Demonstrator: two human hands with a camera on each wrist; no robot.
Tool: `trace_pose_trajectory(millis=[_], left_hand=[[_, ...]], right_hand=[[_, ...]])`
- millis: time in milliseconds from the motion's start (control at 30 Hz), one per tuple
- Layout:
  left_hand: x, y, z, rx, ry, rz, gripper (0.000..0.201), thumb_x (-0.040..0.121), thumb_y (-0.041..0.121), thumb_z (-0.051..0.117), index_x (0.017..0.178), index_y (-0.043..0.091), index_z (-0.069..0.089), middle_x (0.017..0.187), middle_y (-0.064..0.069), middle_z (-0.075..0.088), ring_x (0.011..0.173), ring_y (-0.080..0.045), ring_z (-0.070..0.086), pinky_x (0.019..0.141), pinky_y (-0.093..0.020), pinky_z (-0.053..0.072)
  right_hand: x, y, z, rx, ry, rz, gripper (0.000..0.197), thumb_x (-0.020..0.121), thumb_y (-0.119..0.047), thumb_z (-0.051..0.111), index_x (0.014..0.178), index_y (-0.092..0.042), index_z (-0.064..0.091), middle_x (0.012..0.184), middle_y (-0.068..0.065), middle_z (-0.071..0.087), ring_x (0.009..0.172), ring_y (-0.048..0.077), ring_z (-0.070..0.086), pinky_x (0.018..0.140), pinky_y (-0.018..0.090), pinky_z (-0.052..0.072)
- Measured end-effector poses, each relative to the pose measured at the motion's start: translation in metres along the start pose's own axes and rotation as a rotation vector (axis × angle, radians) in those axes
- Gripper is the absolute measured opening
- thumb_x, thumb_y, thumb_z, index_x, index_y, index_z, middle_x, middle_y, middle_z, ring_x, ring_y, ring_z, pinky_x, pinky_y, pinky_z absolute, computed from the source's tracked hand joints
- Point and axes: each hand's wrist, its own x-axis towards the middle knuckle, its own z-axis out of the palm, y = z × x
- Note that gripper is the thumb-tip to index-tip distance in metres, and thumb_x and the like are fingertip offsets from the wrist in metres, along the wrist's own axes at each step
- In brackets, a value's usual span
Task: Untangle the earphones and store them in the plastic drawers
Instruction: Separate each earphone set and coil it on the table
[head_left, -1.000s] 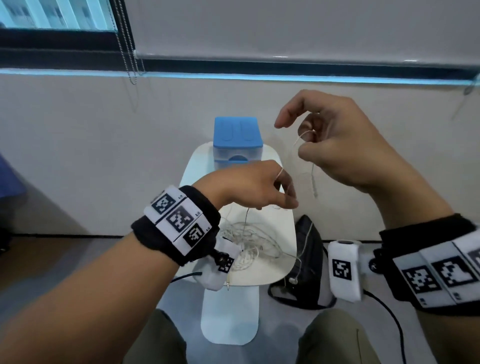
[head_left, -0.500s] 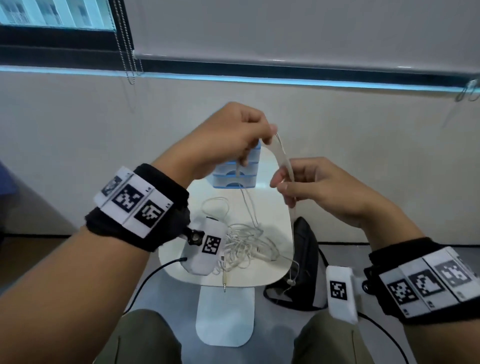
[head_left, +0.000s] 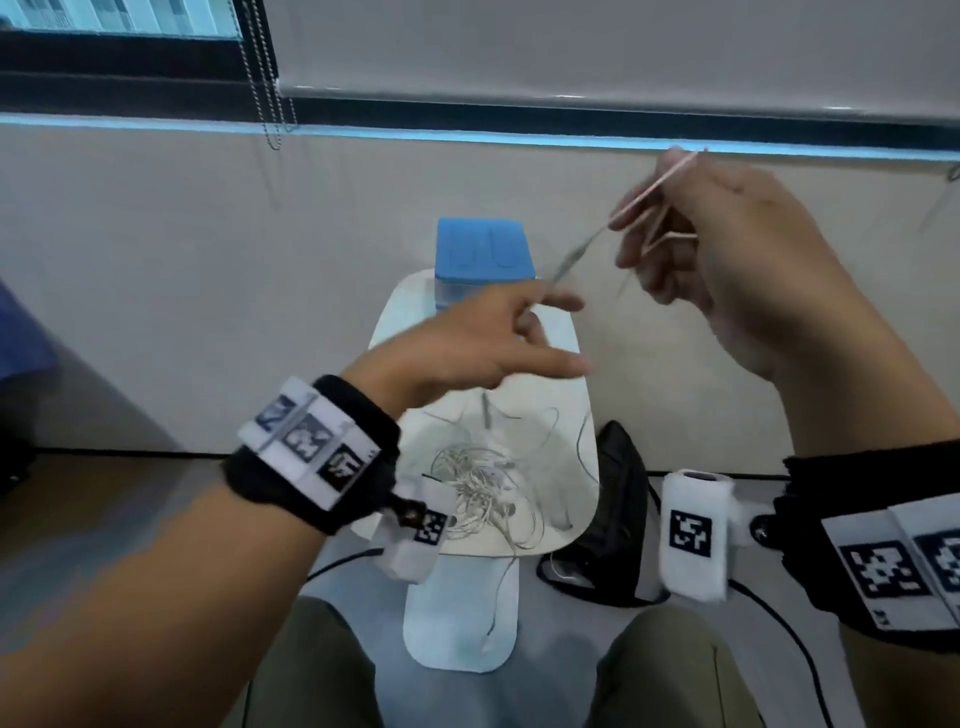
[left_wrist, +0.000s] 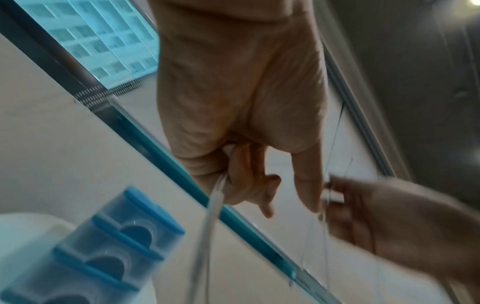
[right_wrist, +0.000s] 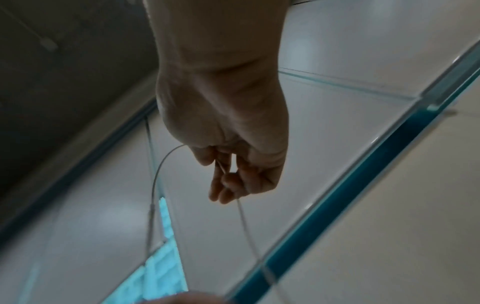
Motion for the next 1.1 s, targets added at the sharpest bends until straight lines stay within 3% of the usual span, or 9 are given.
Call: trace_pose_trajectory(millis=[133, 233, 400, 533, 767, 833, 967, 1033, 1100], left_hand=[[0.016, 0.014, 0.037, 0.032, -0.105, 0.063, 0.017, 0.095, 0.039, 0.072, 0.102, 0.024, 0.077, 0.097, 0.011, 0.069, 0.076, 0.007, 0.058, 0.071, -0.019, 0.043], [0.022, 0.011, 0.036, -0.090, -0.069, 0.079, 0.030, 0.104, 0.032, 0.060, 0.079, 0.018, 0.070, 0.102, 0.006, 0.075, 0.095, -0.003, 0.066, 0.091, -0.027, 0.045], [0.020, -0.002, 0.017, -0.292, -0.026, 0.053, 0.032, 0.105, 0.022, 0.059, 0.074, 0.013, 0.061, 0.058, 0.003, 0.048, 0.059, -0.016, 0.054, 0.087, -0.037, 0.053], [0.015, 0.009, -0.005, -0.394, 0.115, 0.093, 0.027, 0.105, 0.021, 0.058, 0.080, 0.010, 0.062, 0.059, 0.001, 0.035, 0.050, -0.013, 0.039, 0.073, -0.029, 0.056], [0.010, 0.047, -0.026, -0.370, 0.222, 0.246, 0.032, 0.110, 0.026, 0.046, 0.092, 0.013, 0.069, 0.066, 0.000, 0.026, 0.055, -0.014, 0.018, 0.048, -0.021, 0.033], [0.011, 0.055, -0.030, -0.285, 0.222, 0.230, 0.031, 0.110, 0.024, 0.047, 0.091, 0.011, 0.068, 0.066, 0.001, 0.023, 0.060, -0.017, 0.015, 0.046, -0.021, 0.025], [0.017, 0.060, -0.033, -0.218, 0.177, 0.208, 0.029, 0.110, 0.022, 0.047, 0.090, 0.010, 0.065, 0.063, 0.002, 0.040, 0.051, -0.011, 0.030, 0.052, -0.022, 0.043], [0.020, 0.061, -0.028, -0.236, 0.140, 0.222, 0.029, 0.110, 0.019, 0.046, 0.089, 0.010, 0.064, 0.065, 0.000, 0.047, 0.051, -0.011, 0.041, 0.060, -0.025, 0.051], [0.023, 0.060, -0.026, -0.284, 0.133, 0.240, 0.028, 0.110, 0.017, 0.047, 0.090, 0.009, 0.064, 0.068, -0.001, 0.053, 0.055, -0.012, 0.050, 0.068, -0.028, 0.054]], right_hand=[[-0.001, -0.031, 0.005, 0.295, -0.088, -0.057, 0.049, 0.111, -0.038, 0.032, 0.092, -0.007, 0.065, 0.086, 0.015, 0.069, 0.078, 0.029, 0.068, 0.066, 0.031, 0.052], [0.002, -0.035, -0.014, 0.491, 0.040, -0.096, 0.053, 0.109, -0.044, 0.029, 0.086, -0.010, 0.064, 0.093, 0.013, 0.069, 0.100, 0.038, 0.072, 0.078, 0.034, 0.056], [0.018, 0.006, -0.058, 0.567, 0.462, -0.082, 0.040, 0.103, -0.048, 0.042, 0.083, -0.023, 0.065, 0.092, -0.005, 0.066, 0.087, 0.016, 0.062, 0.077, 0.028, 0.049], [0.025, 0.067, -0.067, 0.483, 0.629, 0.270, 0.046, 0.103, -0.047, 0.042, 0.074, -0.022, 0.068, 0.084, -0.006, 0.065, 0.071, 0.016, 0.060, 0.063, 0.026, 0.043], [-0.007, 0.142, -0.009, -0.062, 0.063, 0.635, 0.025, 0.103, -0.025, 0.050, 0.090, -0.013, 0.067, 0.100, 0.011, 0.076, 0.082, 0.022, 0.065, 0.067, 0.031, 0.040], [-0.012, 0.138, 0.002, -0.184, -0.130, 0.518, 0.018, 0.094, -0.007, 0.058, 0.106, -0.016, 0.069, 0.116, 0.009, 0.073, 0.094, 0.019, 0.062, 0.068, 0.027, 0.041], [-0.003, 0.090, 0.015, 0.301, -0.161, 0.071, 0.086, 0.062, -0.015, 0.072, 0.142, -0.031, 0.045, 0.142, -0.006, 0.053, 0.138, 0.015, 0.046, 0.100, 0.023, 0.045], [0.004, 0.070, 0.033, 0.423, -0.294, -0.101, 0.105, 0.063, -0.016, 0.081, 0.153, -0.029, 0.029, 0.152, 0.003, 0.043, 0.145, 0.014, 0.040, 0.113, 0.034, 0.044], [0.009, 0.062, 0.058, 0.408, -0.382, -0.100, 0.085, 0.076, -0.004, 0.082, 0.148, -0.013, 0.037, 0.140, 0.015, 0.055, 0.133, 0.024, 0.056, 0.109, 0.042, 0.050]])
